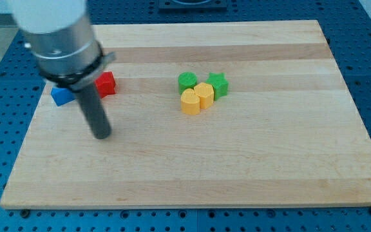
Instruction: Push the triangle slightly up
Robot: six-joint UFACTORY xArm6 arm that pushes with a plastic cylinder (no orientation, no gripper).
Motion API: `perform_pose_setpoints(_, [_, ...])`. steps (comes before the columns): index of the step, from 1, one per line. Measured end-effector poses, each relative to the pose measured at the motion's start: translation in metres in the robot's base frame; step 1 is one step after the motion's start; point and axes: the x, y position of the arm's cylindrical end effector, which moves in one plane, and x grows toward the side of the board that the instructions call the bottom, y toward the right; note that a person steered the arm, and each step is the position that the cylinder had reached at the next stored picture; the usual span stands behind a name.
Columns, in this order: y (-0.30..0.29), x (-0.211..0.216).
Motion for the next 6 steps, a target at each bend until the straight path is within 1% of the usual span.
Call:
perform_pose_setpoints(1, [-0.054,-0.003])
perform_pose_setpoints(2, [-0.074,-0.029])
perform_pose_setpoints(3, [-0.082,-0.059])
perform_pose_setpoints(4, [-0.087,-0.075])
perform_pose_setpoints(5, [-0.089,-0.087])
perform_pose_setpoints(6, [-0.089,-0.087])
